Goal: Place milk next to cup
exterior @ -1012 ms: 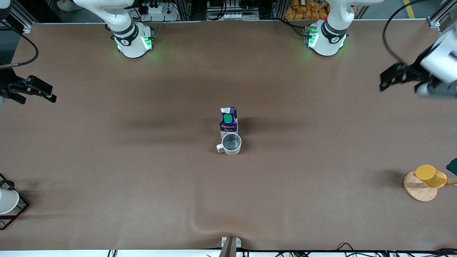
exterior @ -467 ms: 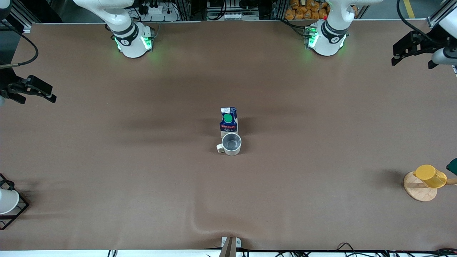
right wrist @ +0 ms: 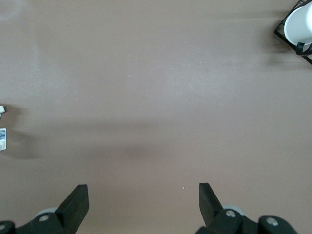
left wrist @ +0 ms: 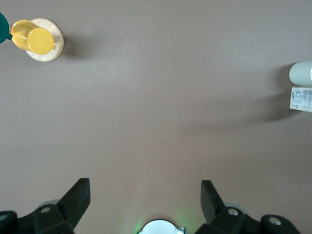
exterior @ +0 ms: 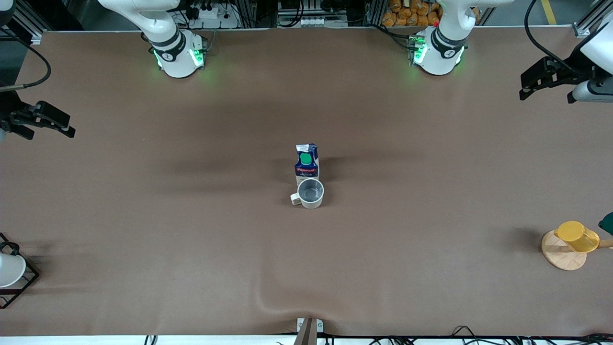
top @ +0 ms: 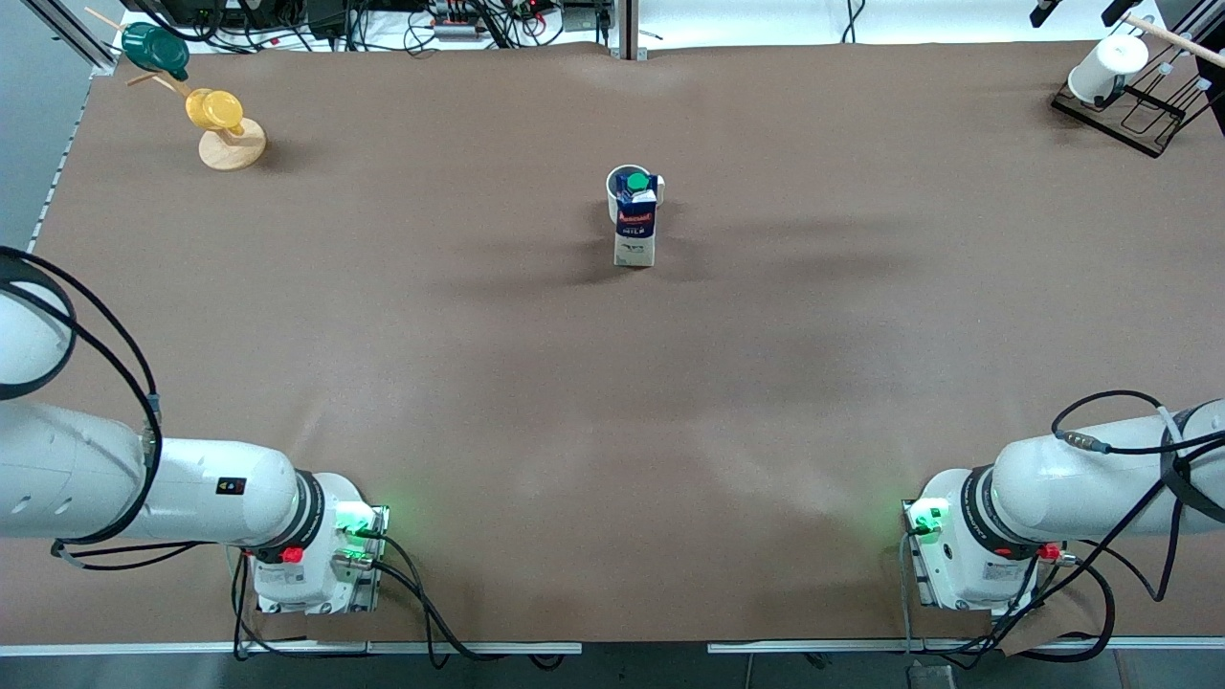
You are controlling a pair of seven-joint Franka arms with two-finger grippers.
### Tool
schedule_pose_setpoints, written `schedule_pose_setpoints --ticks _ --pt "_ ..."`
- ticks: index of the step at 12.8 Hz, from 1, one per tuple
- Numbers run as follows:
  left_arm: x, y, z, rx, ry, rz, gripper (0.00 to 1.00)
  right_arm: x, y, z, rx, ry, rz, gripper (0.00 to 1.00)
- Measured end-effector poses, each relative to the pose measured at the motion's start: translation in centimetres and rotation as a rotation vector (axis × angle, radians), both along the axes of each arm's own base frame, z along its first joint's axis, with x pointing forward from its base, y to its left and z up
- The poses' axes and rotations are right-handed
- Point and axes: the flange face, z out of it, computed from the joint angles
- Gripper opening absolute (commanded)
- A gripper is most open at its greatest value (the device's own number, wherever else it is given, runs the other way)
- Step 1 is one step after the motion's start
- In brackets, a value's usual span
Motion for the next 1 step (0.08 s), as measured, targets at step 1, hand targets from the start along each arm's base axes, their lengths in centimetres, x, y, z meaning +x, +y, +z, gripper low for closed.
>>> schedule_pose_setpoints --ticks 1 --pt "-0.01 0.00 0.07 0.000 -0.003 0.002 1.00 0.00 0.00 0.02 0.000 0.000 0.000 1.00"
